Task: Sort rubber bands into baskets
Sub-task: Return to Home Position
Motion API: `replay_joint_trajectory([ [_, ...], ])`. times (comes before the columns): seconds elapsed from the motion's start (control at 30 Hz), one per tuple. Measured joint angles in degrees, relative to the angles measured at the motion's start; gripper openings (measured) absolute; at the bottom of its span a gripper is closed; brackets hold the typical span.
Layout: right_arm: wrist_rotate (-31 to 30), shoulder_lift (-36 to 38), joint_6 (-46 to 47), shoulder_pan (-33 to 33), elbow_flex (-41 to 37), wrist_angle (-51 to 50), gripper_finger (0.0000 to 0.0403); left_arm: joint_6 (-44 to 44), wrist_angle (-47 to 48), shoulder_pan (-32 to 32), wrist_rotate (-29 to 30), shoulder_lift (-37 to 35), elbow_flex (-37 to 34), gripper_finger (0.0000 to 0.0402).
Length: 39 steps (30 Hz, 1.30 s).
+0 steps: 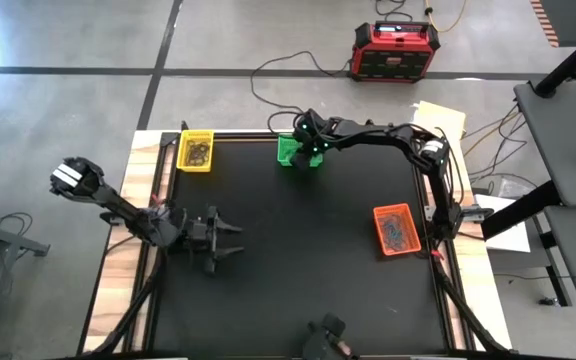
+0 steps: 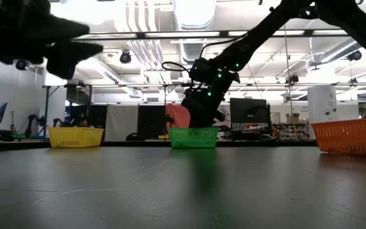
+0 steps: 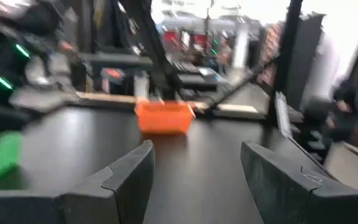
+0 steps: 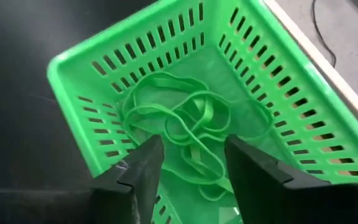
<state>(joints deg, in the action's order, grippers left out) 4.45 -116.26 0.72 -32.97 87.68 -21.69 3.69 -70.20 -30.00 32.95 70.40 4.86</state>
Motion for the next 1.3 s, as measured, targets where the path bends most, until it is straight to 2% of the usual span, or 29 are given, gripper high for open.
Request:
replay_joint_trajectory([
  [0.07, 0.0, 0.6, -0.2, 0.3, -0.1, 0.3, 0.0173, 3.0, 1.0, 0.1, -0.7, 1.1, 0.0, 0.0223],
  [0.2, -0.2, 3.6, -0.3, 1.1, -0.3, 1.0, 0.0183, 4.6, -1.1, 0.3, 1.8, 1.4, 0.0, 0.0223],
  [0.33, -2.1, 9.4, -0.6, 2.9, -4.6, 5.0, 0.0185, 3.0, -2.2, 0.6, 2.1, -3.3, -1.2, 0.0223],
  [0.43, -2.5, 17.4, 0.2, 5.3, -13.0, 15.2, 0.0185, 4.1, -1.6, 0.6, 2.3, -9.0, -4.2, 0.0223],
  [0.6, -3.2, 32.5, 1.3, 11.6, -34.4, 37.9, 0.0185, 5.4, 10.6, 2.5, 4.5, -17.5, -4.3, 0.0223],
  [0.7, -3.1, 40.5, -2.6, 16.0, -44.9, 47.6, 0.0185, 8.2, 14.2, 5.9, 4.6, -20.3, -4.3, 0.0223],
  [0.83, -3.2, 50.5, -5.7, 18.8, -52.8, 43.9, 0.0175, 7.2, 18.5, 10.5, 2.0, -23.0, -4.3, 0.0223],
  [0.9, -3.3, 56.6, -4.1, 19.3, -56.1, 40.9, 0.0164, 5.2, 20.3, 11.5, 2.8, -25.2, -4.3, 0.0223],
  [0.97, -3.0, 63.5, -4.3, 19.8, -60.4, 43.8, 0.0149, 3.0, 22.6, 11.3, 4.7, -28.2, -4.3, 0.0223],
  [1.1, -0.2, 77.3, -4.3, 19.8, -69.7, 44.5, 0.0112, 1.5, 30.5, 8.6, 7.5, -35.3, -4.3, 0.0223],
  [1.2, 3.4, 85.9, -1.0, 19.7, -75.6, 43.5, 0.0084, 2.2, 36.6, 5.0, 14.0, -39.3, -4.3, 0.0223],
  [1.3, 5.4, 93.2, 0.0, 19.7, -80.1, 40.7, 0.0057, 0.5, 38.4, 1.3, 18.8, -42.1, -4.3, 0.0223],
])
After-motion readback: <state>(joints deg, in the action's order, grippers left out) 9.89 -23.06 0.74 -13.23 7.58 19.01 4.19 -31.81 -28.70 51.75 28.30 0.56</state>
